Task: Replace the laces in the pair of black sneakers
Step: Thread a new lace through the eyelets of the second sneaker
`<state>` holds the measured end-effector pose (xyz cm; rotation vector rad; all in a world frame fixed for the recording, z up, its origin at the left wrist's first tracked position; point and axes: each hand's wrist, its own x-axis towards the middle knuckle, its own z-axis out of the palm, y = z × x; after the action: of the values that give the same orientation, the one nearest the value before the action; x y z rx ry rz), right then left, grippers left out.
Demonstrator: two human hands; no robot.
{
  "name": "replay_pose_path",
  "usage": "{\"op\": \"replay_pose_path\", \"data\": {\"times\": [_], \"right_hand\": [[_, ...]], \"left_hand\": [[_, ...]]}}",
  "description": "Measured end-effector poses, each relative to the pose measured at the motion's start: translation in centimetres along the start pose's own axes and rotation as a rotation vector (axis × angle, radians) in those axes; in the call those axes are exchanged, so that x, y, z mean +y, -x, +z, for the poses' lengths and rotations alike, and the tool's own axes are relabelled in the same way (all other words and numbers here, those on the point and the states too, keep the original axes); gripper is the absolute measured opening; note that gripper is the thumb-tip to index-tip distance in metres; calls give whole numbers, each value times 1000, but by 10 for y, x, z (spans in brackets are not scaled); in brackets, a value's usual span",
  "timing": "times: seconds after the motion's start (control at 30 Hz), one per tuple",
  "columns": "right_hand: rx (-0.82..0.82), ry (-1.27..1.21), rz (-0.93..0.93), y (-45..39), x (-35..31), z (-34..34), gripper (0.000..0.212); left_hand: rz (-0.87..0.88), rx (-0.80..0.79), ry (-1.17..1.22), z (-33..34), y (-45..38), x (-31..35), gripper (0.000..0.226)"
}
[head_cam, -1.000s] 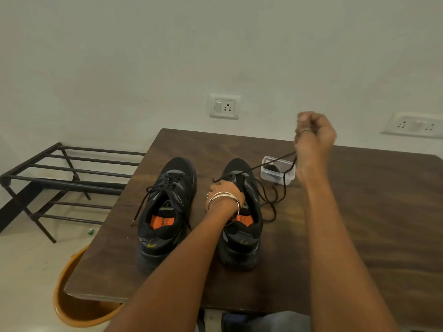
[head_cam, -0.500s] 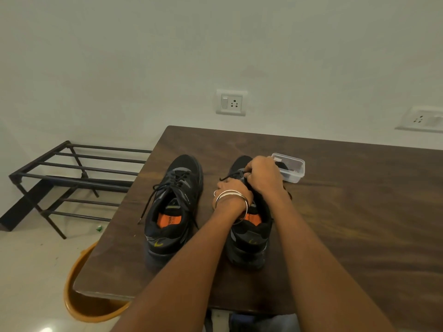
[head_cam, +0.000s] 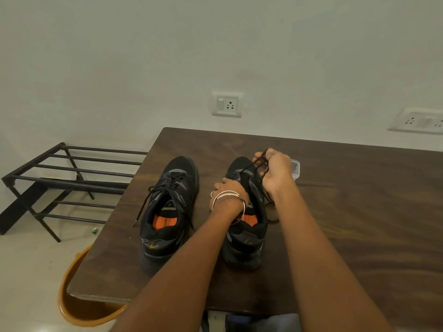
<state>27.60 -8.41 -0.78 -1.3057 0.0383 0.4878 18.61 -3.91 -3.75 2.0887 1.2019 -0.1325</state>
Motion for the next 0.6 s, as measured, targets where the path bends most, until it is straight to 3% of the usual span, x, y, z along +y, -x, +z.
{"op": "replay_pose_path", "data": {"times": [0.1, 0.17, 0.23, 0.37, 0.5, 0.6], "right_hand": [[5, -82, 101, -3, 6, 0, 30], [-29, 32, 61, -5, 9, 0, 28], [-98, 379, -117, -9, 14, -4, 19], [-193, 1233, -488, -21, 30, -10, 24], [-162, 1552, -638, -12, 34, 1, 18], [-93, 1622, -695, -6, 36, 6, 16]], "left_hand": [[19, -8, -10, 0, 2, 2, 82], [28, -12, -23, -1, 3, 2, 83], [30, -13, -20, -3, 3, 1, 83], [27, -8, -5, -2, 2, 0, 83], [38, -17, 10, -2, 3, 0, 87], [53, -29, 1, -4, 3, -1, 84]]}}
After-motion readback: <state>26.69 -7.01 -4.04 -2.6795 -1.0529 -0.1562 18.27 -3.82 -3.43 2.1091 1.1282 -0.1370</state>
